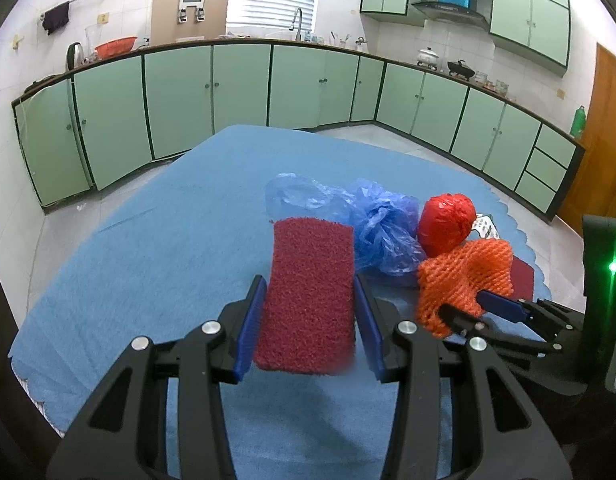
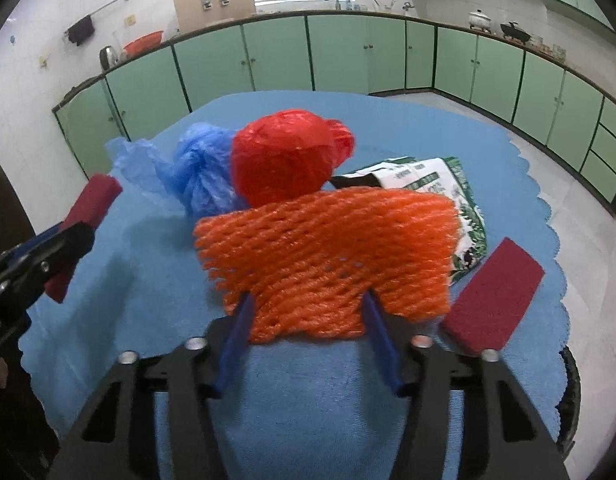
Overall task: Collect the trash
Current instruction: 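Hold the red sponge in the left tool while the right tool grasps the orange mesh net, then carry the red sponge and orange net over the bin with both tools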
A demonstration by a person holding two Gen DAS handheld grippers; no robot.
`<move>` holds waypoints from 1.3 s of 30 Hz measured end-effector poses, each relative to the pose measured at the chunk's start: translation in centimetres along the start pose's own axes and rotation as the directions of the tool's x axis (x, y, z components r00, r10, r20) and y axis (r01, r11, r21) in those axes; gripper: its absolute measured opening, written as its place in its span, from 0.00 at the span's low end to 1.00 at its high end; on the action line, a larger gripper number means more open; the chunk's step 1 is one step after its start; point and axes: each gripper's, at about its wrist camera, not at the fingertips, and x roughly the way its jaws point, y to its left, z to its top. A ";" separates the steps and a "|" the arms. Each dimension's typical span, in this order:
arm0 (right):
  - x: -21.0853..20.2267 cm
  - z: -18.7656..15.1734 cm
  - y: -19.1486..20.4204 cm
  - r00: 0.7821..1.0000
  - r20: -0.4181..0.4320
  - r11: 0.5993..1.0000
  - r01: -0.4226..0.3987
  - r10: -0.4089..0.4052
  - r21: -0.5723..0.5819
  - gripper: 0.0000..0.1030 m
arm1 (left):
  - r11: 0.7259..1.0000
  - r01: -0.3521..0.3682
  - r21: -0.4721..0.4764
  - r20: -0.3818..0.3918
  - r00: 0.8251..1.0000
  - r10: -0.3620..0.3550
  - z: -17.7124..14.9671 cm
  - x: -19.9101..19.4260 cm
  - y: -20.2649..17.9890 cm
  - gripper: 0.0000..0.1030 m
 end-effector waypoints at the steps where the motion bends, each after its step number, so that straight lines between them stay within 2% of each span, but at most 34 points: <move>1: -0.1 0.0 -0.2 1.000 0.002 1.000 -0.013 0.013 0.005 0.31 | 1.000 0.002 0.002 0.001 1.000 -0.002 0.0 0.0 -0.1 0.41; 2: -0.2 -0.1 -0.4 1.000 0.004 1.000 -0.021 0.021 0.007 0.23 | 1.000 0.004 0.003 0.002 1.000 -0.004 0.0 -0.1 -0.2 0.41; 5: -1.1 -0.4 -0.8 0.998 0.026 0.998 -0.057 0.057 0.009 0.17 | 1.000 0.012 0.008 0.009 1.000 -0.012 0.1 -0.4 -0.3 0.41; 9: -3.0 -0.7 -0.6 0.996 0.068 0.998 -0.058 0.059 -0.025 0.17 | 1.000 0.022 0.019 0.017 1.000 -0.023 0.1 -1.0 -0.7 0.41; 13: -5.5 -0.4 -1.0 0.991 0.106 0.997 -0.077 0.079 -0.019 0.17 | 0.999 0.038 0.030 0.029 0.999 -0.039 0.2 -1.7 -1.5 0.41; 21: -10.4 0.1 -2.8 0.981 0.181 0.997 -0.072 0.068 0.013 0.17 | 0.995 0.086 0.050 0.065 0.994 -0.089 1.0 -3.5 -3.7 0.41; 39: -17.0 -0.5 -6.7 0.956 0.293 0.995 -0.052 0.026 0.081 0.17 | 0.971 0.200 0.131 0.116 0.970 -0.216 1.8 -6.4 -9.9 0.41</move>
